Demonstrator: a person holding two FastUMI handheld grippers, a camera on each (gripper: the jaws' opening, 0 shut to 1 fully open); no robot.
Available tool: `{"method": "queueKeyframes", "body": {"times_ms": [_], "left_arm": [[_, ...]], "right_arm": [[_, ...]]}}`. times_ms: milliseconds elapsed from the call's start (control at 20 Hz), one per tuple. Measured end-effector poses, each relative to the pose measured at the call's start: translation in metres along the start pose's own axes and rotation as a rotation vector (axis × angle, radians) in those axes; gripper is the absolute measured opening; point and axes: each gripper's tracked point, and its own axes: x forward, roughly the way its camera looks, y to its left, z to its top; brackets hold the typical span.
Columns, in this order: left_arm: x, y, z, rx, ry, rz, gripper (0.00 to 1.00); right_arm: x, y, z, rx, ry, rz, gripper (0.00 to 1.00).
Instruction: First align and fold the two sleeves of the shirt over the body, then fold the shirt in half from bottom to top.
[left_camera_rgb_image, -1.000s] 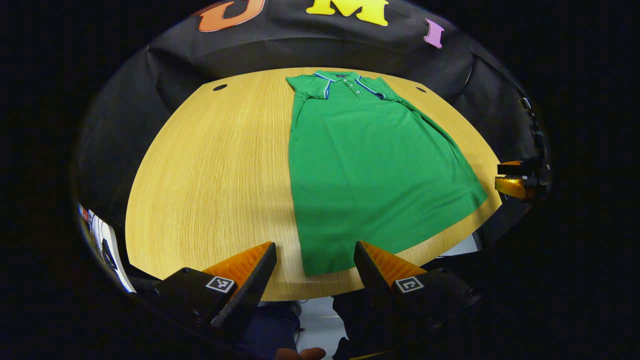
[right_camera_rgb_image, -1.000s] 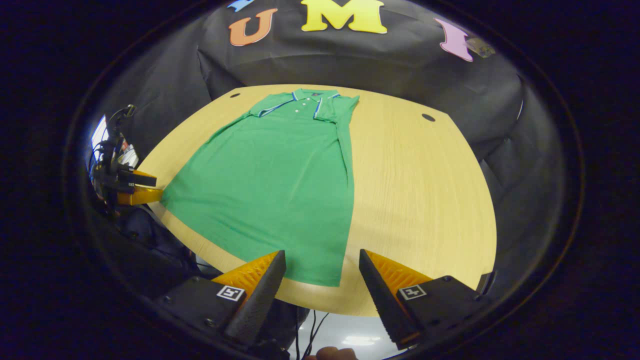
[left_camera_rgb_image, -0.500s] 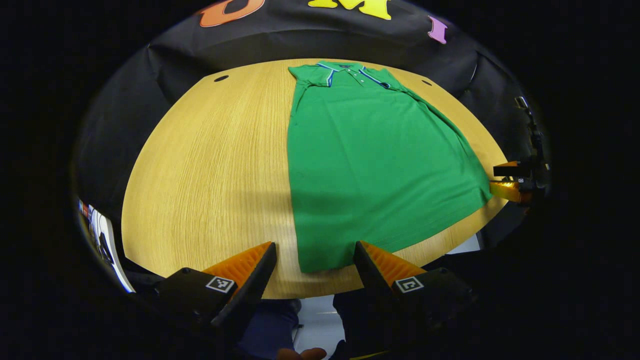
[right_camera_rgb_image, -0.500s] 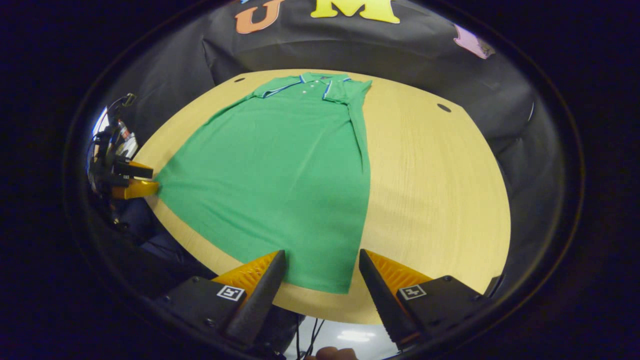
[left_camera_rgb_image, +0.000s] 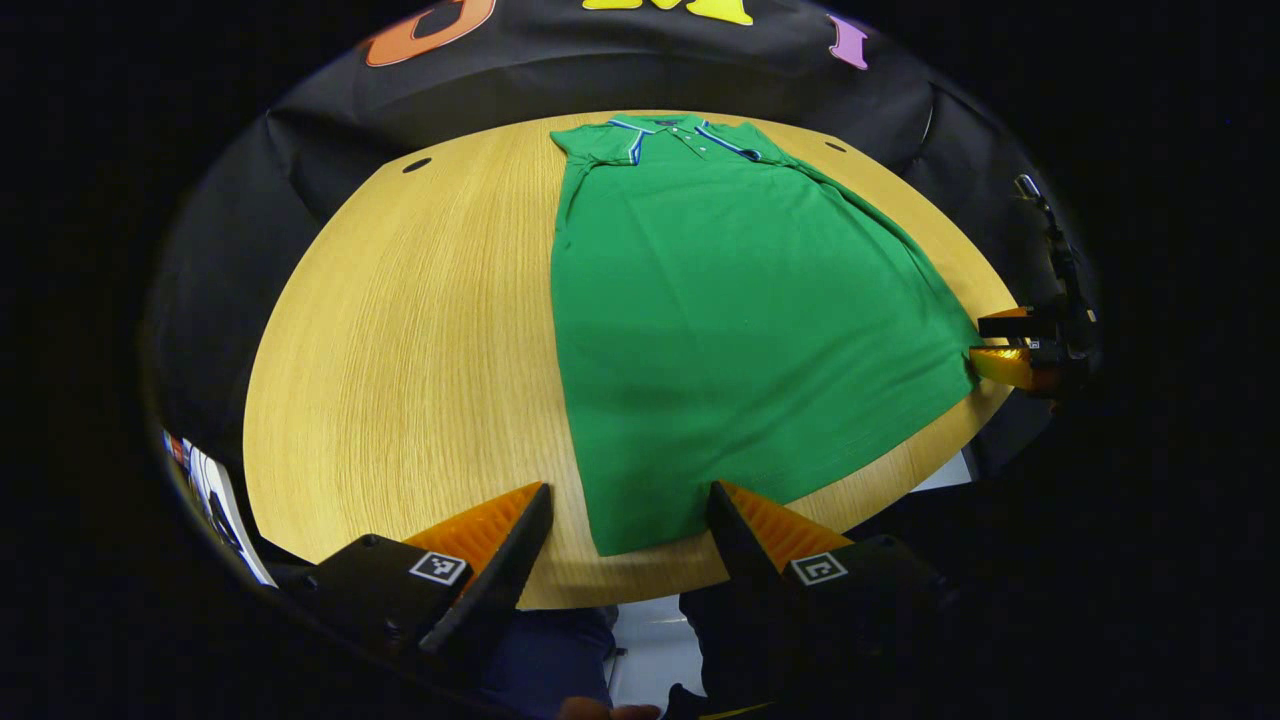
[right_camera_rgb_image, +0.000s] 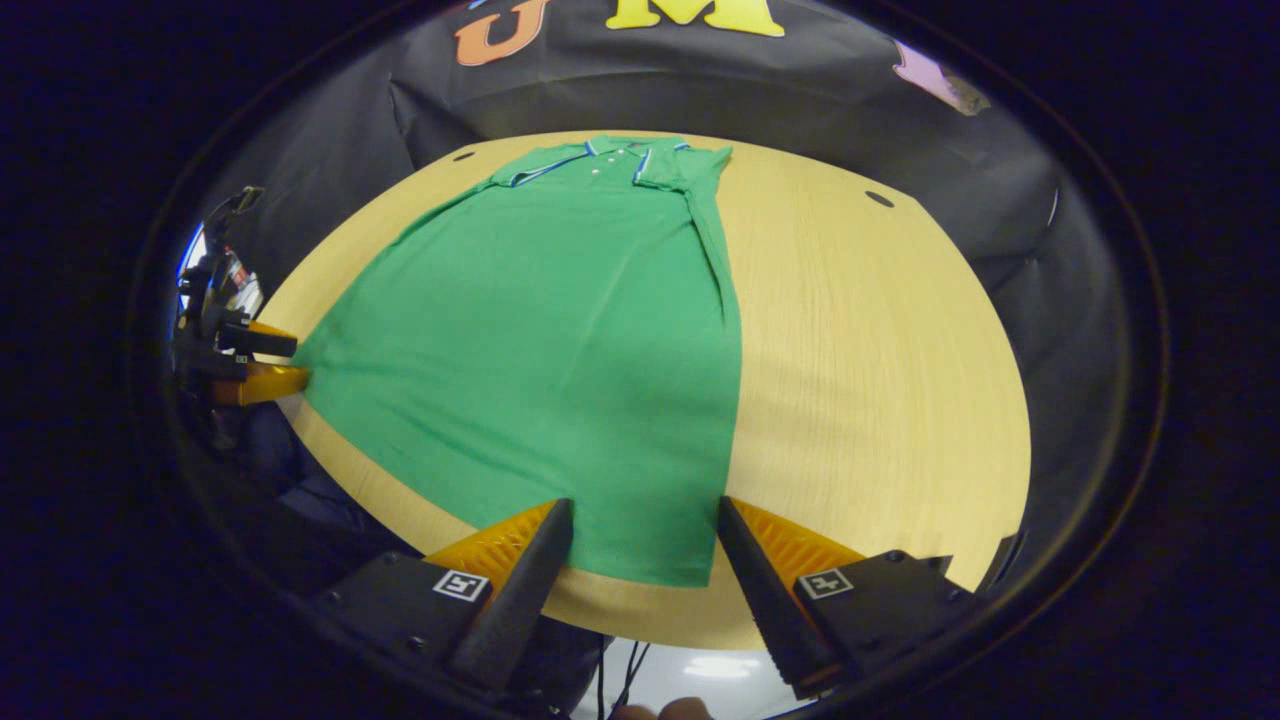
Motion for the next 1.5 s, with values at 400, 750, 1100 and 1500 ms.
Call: {"method": "queueKeyframes", "body": {"times_ms": [400, 750, 1100, 1500], "left_arm": [[0.004, -0.023, 0.022, 0.011, -0.019, -0.087, 0.03], [-0.014, -0.013, 0.052, -0.036, -0.070, -0.110, 0.03], [-0.026, -0.011, 0.101, -0.020, -0.183, -0.112, 0.03], [-0.040, 0.010, 0.186, -0.002, -0.302, -0.098, 0.03]], "right_arm": [[-0.002, 0.008, 0.011, 0.027, 0.047, 0.038, 0.07], [-0.021, 0.004, 0.049, 0.086, -0.009, 0.069, 0.07], [-0.037, -0.008, 0.106, 0.200, -0.090, 0.098, 0.07], [-0.052, -0.024, 0.195, 0.233, -0.204, 0.120, 0.07]]}}
